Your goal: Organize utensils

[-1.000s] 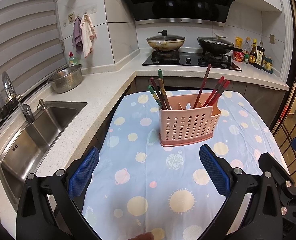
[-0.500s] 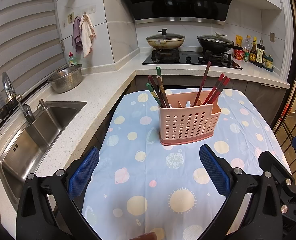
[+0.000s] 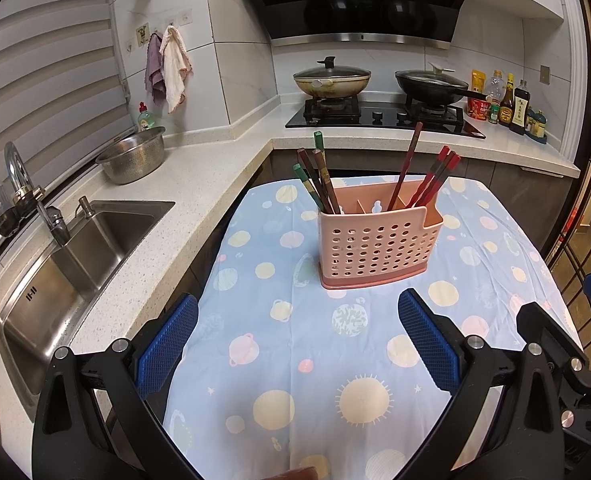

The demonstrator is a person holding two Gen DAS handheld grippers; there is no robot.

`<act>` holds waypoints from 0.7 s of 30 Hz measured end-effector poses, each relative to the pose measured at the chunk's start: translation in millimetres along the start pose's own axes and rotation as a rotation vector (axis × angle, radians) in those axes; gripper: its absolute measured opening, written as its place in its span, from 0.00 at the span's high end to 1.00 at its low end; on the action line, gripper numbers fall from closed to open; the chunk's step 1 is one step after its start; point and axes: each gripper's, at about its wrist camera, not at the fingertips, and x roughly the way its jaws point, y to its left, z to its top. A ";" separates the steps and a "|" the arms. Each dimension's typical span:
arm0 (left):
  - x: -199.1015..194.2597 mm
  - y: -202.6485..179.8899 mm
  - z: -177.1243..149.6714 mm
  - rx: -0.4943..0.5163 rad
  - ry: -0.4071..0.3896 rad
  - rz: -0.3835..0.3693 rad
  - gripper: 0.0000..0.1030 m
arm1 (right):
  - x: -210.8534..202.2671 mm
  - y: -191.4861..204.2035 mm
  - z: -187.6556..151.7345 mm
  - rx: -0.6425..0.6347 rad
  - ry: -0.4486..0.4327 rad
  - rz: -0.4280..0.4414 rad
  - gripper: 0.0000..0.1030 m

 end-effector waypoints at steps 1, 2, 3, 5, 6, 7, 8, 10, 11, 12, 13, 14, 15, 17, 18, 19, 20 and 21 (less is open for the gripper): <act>0.1 -0.2 -0.5 0.000 0.000 0.000 0.07 | 0.0 0.1 -0.1 0.000 0.000 0.000 0.06; 0.1 -0.2 -0.1 0.000 -0.001 0.001 0.07 | 0.0 0.1 0.0 0.000 0.000 -0.001 0.06; 0.2 -0.2 -0.3 0.001 -0.001 0.002 0.07 | 0.0 0.1 0.1 -0.001 -0.001 0.000 0.06; 0.4 0.0 -0.5 0.000 0.000 0.000 0.07 | -0.1 0.1 0.0 -0.001 -0.001 0.000 0.06; 0.1 0.1 -0.1 -0.001 0.000 0.001 0.07 | -0.1 0.1 0.0 -0.001 -0.001 0.000 0.06; 0.1 -0.1 -0.4 -0.002 -0.001 0.003 0.07 | 0.0 0.2 -0.1 -0.002 -0.001 0.000 0.06; 0.1 -0.1 -0.3 -0.001 -0.003 0.004 0.07 | 0.1 0.2 -0.1 -0.002 -0.001 -0.001 0.06; -0.4 1.6 -3.4 -0.003 -0.006 0.009 0.07 | 0.2 0.7 -1.0 -0.001 0.000 0.000 0.06; 0.0 1.8 -4.1 -0.003 -0.005 0.010 0.07 | 0.3 0.8 -1.1 -0.002 0.000 -0.001 0.06; 0.1 2.7 -5.5 -0.004 -0.003 0.009 0.07 | 0.6 1.3 -1.4 -0.003 0.001 -0.001 0.06; 0.3 3.6 -6.3 -0.007 0.001 0.007 0.07 | 0.8 1.6 -1.6 -0.004 0.002 -0.001 0.06; 0.3 4.5 -6.9 -0.011 0.005 0.004 0.07 | 1.1 2.0 -2.1 -0.004 0.002 -0.001 0.06; 0.6 4.9 -7.2 -0.013 0.007 0.003 0.07 | 1.0 1.9 -2.1 -0.005 0.002 -0.001 0.06; 0.7 4.4 -7.2 -0.011 0.009 0.007 0.07 | 1.1 2.1 -2.2 -0.006 0.002 -0.001 0.06; 0.3 3.5 -7.0 -0.008 0.009 0.009 0.07 | 1.0 1.9 -2.1 -0.004 0.002 0.000 0.06; 0.3 3.7 -7.3 -0.008 0.010 0.009 0.07 | 1.3 2.1 -2.3 -0.003 0.003 0.000 0.06; -0.6 3.6 -6.5 -0.007 0.011 0.008 0.07 | 1.2 2.2 -2.2 -0.005 0.003 -0.001 0.06; -0.9 3.5 -6.5 -0.007 0.010 0.009 0.07 | 1.0 2.1 -2.2 -0.005 0.002 -0.001 0.06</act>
